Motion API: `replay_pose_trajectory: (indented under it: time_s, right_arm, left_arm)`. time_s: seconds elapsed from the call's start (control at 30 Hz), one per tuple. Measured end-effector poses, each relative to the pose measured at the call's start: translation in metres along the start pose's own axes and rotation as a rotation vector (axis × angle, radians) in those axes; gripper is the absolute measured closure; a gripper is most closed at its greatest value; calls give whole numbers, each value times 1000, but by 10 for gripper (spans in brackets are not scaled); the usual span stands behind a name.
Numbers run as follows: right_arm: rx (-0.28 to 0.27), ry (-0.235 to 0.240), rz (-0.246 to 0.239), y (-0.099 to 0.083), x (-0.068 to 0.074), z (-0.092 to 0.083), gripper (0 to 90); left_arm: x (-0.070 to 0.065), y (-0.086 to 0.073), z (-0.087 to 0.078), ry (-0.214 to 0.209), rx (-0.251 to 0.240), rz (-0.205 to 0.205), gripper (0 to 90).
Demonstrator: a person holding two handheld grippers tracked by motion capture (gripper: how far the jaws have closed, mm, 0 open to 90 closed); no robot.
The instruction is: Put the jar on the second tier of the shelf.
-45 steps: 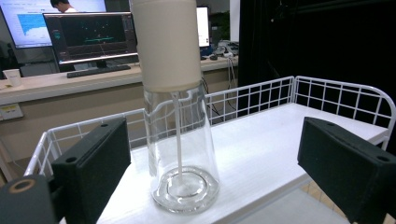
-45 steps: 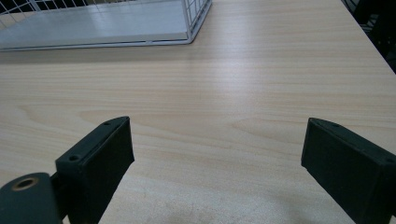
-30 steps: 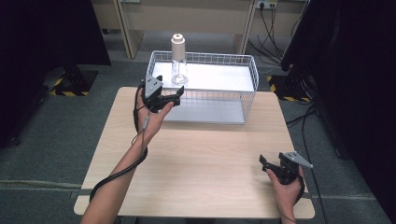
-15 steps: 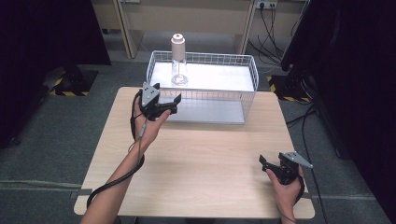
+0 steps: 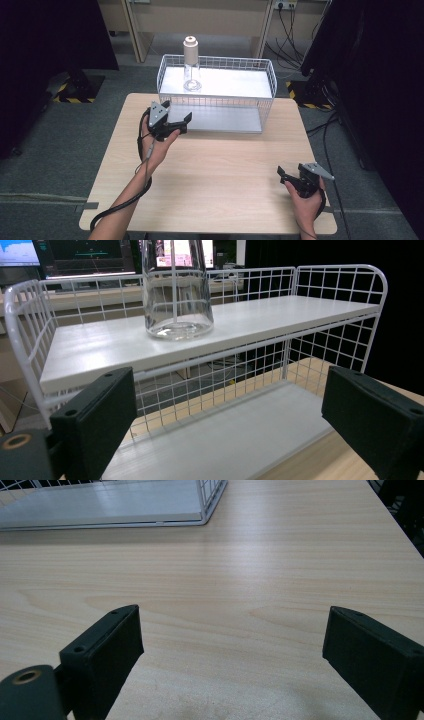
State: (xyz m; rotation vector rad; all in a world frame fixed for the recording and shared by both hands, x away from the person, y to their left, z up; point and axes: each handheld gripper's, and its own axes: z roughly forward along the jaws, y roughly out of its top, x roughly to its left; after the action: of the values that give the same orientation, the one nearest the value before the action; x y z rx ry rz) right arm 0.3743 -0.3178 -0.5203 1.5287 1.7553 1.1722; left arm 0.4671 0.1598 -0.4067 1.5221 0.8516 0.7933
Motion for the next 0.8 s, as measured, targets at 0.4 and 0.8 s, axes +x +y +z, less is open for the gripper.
replay_pose_trajectory:
  time_s: [0.4, 0.8]
  right_arm:
    - [2, 0, 0, 0, 0, 0, 94]
    - [2, -1, -4, 0, 1, 0, 94]
  left_arm:
    - [-7, -34, -18, -22, 27, -4, 72]
    - [-7, -64, -31, -23, 59, -10, 72]
